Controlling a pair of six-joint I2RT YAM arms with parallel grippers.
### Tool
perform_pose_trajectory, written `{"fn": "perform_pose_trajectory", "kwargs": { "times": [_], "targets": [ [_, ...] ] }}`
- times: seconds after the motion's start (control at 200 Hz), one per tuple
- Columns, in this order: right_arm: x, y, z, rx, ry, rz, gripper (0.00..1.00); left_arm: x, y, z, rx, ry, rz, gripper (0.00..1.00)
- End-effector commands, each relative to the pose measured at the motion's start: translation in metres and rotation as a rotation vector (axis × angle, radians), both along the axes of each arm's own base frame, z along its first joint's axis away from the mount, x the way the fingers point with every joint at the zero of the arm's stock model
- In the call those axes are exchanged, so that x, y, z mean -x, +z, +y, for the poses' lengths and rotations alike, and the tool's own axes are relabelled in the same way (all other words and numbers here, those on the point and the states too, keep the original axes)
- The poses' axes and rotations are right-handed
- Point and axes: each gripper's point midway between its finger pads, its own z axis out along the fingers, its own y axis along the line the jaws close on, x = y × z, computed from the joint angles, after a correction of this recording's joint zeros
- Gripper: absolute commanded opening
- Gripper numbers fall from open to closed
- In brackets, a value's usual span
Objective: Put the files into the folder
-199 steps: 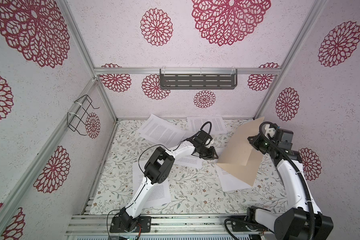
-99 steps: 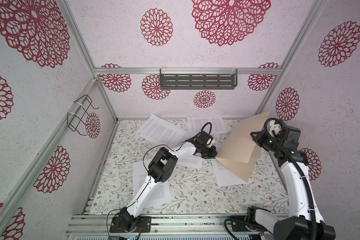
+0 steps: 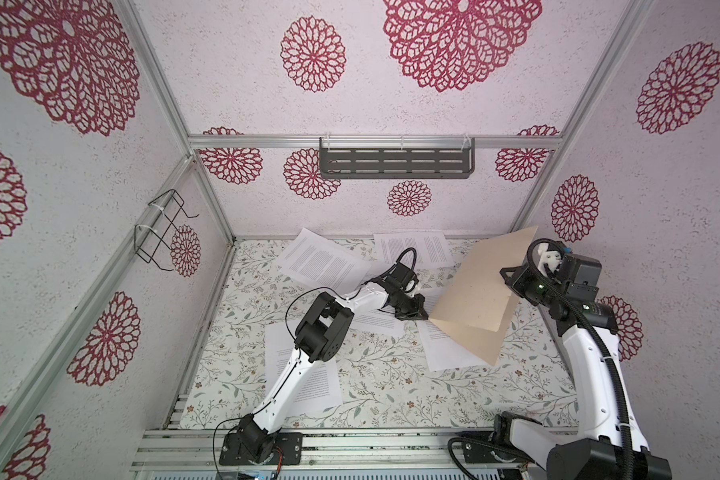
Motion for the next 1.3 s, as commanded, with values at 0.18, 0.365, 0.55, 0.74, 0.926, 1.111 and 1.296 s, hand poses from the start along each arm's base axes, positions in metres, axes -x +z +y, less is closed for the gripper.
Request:
{"fn": "perform_pose_trajectory", "kwargs": {
  "times": [0.18,0.365,0.55,0.74,0.926,1.111,1.296],
  "targets": [
    [0.000,-0.014,-0.004,0.069,0.023,0.007,0.00,0.026,-0.051,0.147,-0.358,0.059,0.162,0.07],
    [-0.002,-0.031,-0.016,0.165,-0.002,0.081,0.00,0.041,-0.055,0.206,-0.433,0.108,0.213,0.05],
    [-0.007,-0.057,-0.002,0.264,0.039,0.165,0.00,0.047,-0.045,0.242,-0.447,0.161,0.214,0.05],
    [-0.015,-0.066,0.006,0.323,0.044,0.199,0.00,0.030,0.004,0.216,-0.323,0.140,0.123,0.07],
    [-0.029,-0.054,0.027,0.242,0.094,0.153,0.29,0.019,0.063,0.178,-0.160,0.111,0.048,0.24],
    [-0.041,-0.034,0.070,0.107,0.183,0.076,0.48,0.007,0.114,0.165,-0.061,0.130,-0.037,0.42],
    [-0.063,-0.019,0.123,0.036,0.255,0.018,0.58,-0.013,0.151,0.175,0.002,0.204,-0.083,0.50]
  ]
}}
